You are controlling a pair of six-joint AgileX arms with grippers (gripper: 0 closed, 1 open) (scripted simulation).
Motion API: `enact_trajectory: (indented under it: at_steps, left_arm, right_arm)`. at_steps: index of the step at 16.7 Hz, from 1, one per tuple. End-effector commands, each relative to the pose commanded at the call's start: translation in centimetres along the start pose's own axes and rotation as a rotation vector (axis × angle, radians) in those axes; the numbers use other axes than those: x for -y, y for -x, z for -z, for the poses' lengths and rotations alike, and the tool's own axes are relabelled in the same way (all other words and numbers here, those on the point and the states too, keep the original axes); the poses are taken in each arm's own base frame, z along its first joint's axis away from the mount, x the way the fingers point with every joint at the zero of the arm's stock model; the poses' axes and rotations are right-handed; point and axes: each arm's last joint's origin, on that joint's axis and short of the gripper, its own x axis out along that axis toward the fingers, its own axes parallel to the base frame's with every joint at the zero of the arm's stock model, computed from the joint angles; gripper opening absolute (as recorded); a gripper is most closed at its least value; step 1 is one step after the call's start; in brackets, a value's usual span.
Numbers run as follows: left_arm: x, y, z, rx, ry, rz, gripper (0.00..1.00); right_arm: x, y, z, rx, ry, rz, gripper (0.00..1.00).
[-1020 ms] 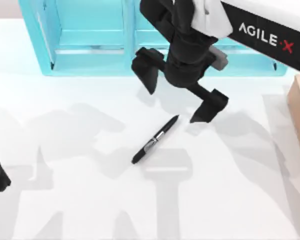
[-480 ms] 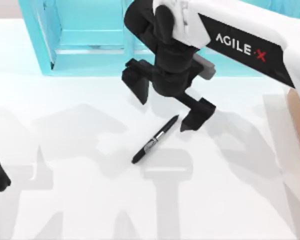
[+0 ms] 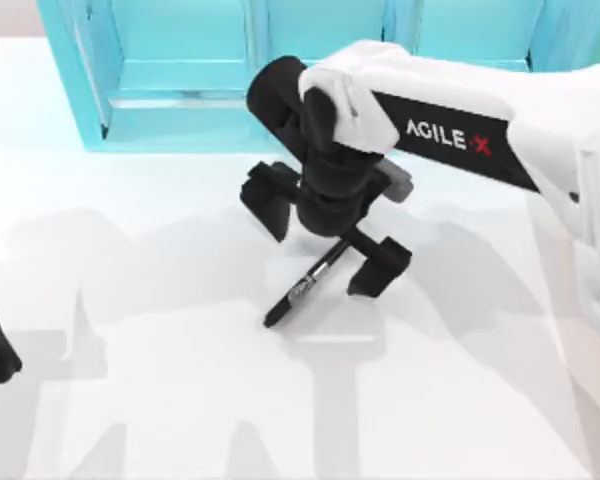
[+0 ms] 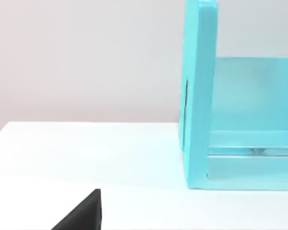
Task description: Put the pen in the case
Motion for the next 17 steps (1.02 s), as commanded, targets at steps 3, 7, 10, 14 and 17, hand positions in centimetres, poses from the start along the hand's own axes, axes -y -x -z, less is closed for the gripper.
enact_trajectory:
  at_steps: [3,7,10,14,17]
  left_arm:
    - [0.0,0.0,0.0,0.000,0.000,0.000,1.00]
    - [0.0,0.0,0.0,0.000,0.000,0.000,1.00]
    - [0.0,0.0,0.0,0.000,0.000,0.000,1.00]
    - [0.0,0.0,0.0,0.000,0.000,0.000,1.00]
    - [0.0,0.0,0.0,0.000,0.000,0.000,1.00]
  right_arm:
    - [0.3,-2.1,0.1,-0.002,-0.001,0.009,1.00]
    - [0.3,-2.1,0.1,-0.002,-0.001,0.009,0.92]
    - [0.3,-2.1,0.1,-0.002,-0.001,0.009,0.70]
    - [0.3,-2.1,0.1,-0.002,-0.001,0.009,0.40]
    - [0.3,-2.1,0.1,-0.002,-0.001,0.009,0.17]
